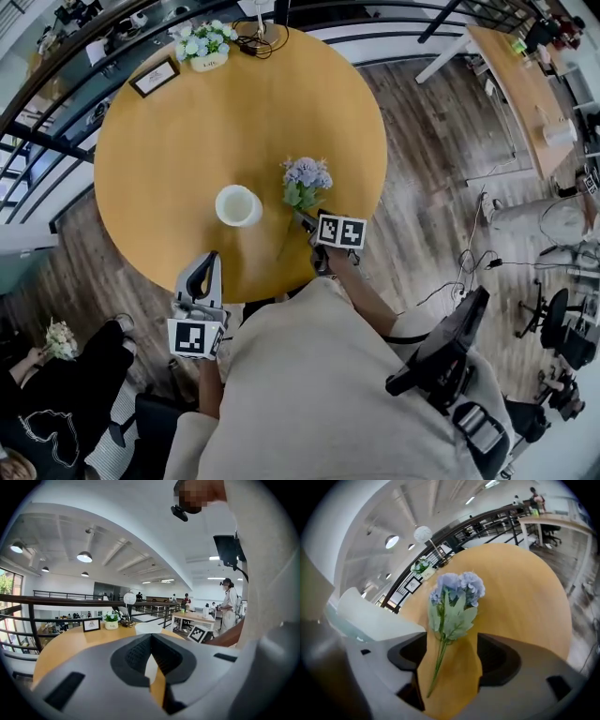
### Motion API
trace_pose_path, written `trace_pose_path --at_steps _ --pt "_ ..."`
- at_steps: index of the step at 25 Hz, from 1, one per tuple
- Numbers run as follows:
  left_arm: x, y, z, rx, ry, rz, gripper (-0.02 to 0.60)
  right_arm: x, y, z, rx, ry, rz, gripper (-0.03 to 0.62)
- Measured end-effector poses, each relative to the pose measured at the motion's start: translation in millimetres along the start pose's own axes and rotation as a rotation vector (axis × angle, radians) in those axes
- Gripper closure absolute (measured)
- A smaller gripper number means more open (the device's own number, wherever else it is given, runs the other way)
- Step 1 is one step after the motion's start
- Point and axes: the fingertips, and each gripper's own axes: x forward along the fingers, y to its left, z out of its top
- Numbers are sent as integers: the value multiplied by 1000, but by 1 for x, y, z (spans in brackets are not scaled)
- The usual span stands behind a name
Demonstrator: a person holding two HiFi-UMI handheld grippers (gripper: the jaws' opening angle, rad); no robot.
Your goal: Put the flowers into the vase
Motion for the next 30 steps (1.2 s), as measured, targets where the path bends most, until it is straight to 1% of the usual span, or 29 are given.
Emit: trace_pose_path --at_steps 4,6,10,16,19,20,22,23,26,30 --pt "-5 8 0 -3 -8 14 574 17 -7 18 91 -11 -60 260" --pt "-8 12 -1 -7 -8 25 575 23 -7 26 115 -12 -87 260" --pt "-17 20 -2 -15 -13 57 574 36 -9 29 100 15 -140 261" --pt "-32 40 -3 -27 -21 106 574 42 -13 28 44 16 -262 268" --pt "-36 47 -4 -33 -17 121 574 41 -14 26 1 15 -323 321" --pt "-37 48 -4 -34 -17 122 574 41 -13 26 -13 14 -328 343" --pt "-37 49 -5 -35 -20 120 574 42 -10 26 -38 12 -324 417" --pt "-37 49 -5 -36 -20 118 574 43 -8 27 -58 10 -324 433" --pt "-35 50 -4 -34 -22 110 574 43 -1 29 -117 -2 -313 463" --pt "-30 48 -3 -32 -16 91 574 40 6 33 -163 -41 -270 482"
